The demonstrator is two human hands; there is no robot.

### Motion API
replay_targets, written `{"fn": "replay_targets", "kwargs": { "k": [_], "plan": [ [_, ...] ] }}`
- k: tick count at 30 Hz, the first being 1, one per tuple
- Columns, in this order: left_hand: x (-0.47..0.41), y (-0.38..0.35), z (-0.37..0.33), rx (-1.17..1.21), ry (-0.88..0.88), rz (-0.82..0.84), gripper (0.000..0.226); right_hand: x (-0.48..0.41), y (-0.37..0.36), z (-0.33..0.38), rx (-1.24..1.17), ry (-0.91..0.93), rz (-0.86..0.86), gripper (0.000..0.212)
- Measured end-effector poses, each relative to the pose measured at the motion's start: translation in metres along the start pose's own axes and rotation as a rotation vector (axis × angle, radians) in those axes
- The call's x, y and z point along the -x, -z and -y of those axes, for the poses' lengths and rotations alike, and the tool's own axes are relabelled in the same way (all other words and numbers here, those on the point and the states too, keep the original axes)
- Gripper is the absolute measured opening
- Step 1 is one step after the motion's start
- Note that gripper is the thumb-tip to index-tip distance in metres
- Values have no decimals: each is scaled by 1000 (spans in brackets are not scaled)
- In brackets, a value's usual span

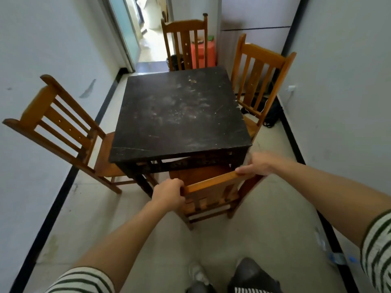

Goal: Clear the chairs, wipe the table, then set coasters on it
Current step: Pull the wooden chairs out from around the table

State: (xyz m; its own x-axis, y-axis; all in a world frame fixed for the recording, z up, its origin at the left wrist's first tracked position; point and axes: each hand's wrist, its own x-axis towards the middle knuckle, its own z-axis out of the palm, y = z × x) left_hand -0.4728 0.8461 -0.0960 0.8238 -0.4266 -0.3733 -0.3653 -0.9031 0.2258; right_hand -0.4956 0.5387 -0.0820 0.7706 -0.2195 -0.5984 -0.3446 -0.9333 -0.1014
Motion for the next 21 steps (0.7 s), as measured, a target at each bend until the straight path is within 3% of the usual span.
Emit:
{"fn": "replay_targets", "kwargs": {
  "k": [3, 8, 21],
  "plan": [
    [11, -5, -1, -15, 34, -47, 9, 18, -11, -2, 80, 72, 6, 47],
    [29, -13, -9, -73, 112, -98, 11, 41, -30, -9, 259, 165, -180, 29],
    [59, -18, 4, -182, 197, -59, 15, 86, -75, -5, 203, 296, -373, 28]
  ]
}}
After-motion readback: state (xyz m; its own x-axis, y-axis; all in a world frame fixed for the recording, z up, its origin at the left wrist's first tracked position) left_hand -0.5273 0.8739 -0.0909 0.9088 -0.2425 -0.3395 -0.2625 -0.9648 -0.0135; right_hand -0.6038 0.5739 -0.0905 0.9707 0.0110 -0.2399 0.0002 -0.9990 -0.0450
